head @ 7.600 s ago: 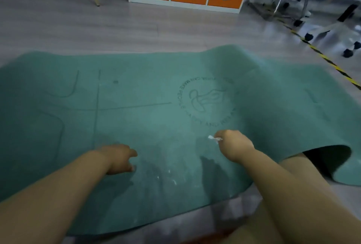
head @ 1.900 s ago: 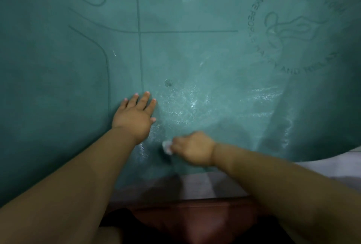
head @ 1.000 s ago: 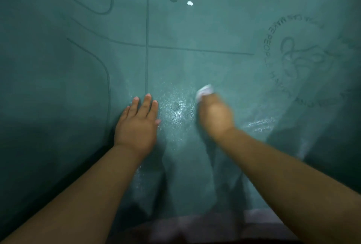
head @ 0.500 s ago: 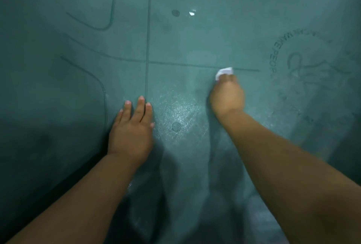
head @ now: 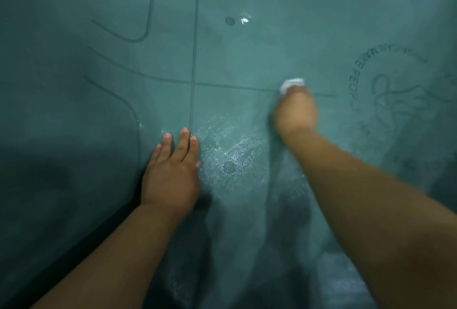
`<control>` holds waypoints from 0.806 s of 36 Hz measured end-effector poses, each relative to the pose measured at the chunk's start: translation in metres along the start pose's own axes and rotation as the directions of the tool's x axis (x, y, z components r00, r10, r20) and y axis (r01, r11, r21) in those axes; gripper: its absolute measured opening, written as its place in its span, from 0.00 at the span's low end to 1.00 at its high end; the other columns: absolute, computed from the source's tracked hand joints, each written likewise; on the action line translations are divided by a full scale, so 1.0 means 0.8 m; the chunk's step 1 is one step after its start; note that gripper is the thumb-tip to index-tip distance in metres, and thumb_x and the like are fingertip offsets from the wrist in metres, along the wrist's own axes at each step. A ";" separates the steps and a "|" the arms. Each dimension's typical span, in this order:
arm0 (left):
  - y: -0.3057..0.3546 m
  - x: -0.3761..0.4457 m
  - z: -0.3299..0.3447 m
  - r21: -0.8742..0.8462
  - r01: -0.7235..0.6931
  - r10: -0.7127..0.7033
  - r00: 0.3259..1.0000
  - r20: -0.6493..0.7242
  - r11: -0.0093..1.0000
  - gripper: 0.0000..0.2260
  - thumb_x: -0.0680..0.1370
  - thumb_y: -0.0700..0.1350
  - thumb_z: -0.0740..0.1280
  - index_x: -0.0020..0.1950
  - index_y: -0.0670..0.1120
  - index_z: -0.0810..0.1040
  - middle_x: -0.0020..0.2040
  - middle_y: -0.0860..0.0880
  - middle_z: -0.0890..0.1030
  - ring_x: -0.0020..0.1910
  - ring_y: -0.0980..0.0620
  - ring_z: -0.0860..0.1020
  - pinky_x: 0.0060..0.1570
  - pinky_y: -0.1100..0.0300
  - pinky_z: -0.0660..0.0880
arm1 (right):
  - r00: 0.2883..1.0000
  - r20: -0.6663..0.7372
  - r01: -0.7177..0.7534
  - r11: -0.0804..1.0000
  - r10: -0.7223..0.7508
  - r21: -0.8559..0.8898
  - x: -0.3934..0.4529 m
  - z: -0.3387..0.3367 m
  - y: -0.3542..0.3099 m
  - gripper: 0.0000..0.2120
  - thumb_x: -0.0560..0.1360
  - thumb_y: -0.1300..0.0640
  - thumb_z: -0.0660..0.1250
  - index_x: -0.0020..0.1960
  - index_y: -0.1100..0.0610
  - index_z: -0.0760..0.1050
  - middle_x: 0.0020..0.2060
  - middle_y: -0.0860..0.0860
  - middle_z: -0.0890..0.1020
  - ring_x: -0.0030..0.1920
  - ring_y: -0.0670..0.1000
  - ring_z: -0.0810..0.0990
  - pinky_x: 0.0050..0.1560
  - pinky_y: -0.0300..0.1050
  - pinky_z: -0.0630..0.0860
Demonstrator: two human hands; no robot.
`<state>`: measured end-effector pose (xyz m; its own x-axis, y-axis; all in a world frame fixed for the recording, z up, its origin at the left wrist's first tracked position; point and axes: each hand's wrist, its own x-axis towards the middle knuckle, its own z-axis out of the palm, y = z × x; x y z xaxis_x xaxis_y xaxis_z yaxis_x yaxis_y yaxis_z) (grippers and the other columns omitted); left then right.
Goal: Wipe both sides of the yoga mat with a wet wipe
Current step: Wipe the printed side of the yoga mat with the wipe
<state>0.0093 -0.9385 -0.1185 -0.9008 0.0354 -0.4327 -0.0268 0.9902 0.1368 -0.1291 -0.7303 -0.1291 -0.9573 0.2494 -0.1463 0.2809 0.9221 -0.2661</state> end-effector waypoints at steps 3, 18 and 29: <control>-0.004 0.001 -0.001 -0.039 -0.025 0.024 1.000 -0.020 0.999 0.23 0.83 0.48 0.44 0.78 0.48 0.47 0.78 0.49 0.44 0.77 0.43 0.46 0.74 0.54 0.45 | 0.901 0.140 0.410 0.912 -0.410 0.033 -0.054 0.031 -0.066 0.18 0.75 0.64 0.56 0.63 0.53 0.69 0.55 0.53 0.76 0.55 0.56 0.77 0.49 0.43 0.69; -0.024 -0.012 -0.047 0.383 -0.077 -0.006 0.977 0.211 0.921 0.33 0.80 0.60 0.52 0.78 0.45 0.43 0.78 0.48 0.41 0.77 0.49 0.46 0.73 0.47 0.40 | 0.995 0.024 -0.096 0.992 0.099 -0.084 -0.054 -0.016 0.071 0.16 0.77 0.66 0.55 0.63 0.63 0.69 0.60 0.63 0.72 0.53 0.66 0.76 0.53 0.54 0.71; -0.025 -0.037 -0.046 0.454 -0.150 0.037 0.968 0.247 0.878 0.34 0.79 0.63 0.54 0.78 0.47 0.46 0.78 0.49 0.46 0.77 0.47 0.47 0.73 0.48 0.41 | 0.547 0.130 0.834 0.552 -0.827 0.008 -0.216 0.032 0.035 0.16 0.69 0.55 0.56 0.49 0.55 0.80 0.37 0.52 0.81 0.25 0.53 0.79 0.19 0.38 0.68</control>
<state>0.0204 -0.9645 -0.0756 -0.7662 0.1046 -0.6340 0.3080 0.9257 -0.2195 0.0459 -0.7549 -0.1358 -0.7468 -0.6649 0.0164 -0.6424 0.7147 -0.2768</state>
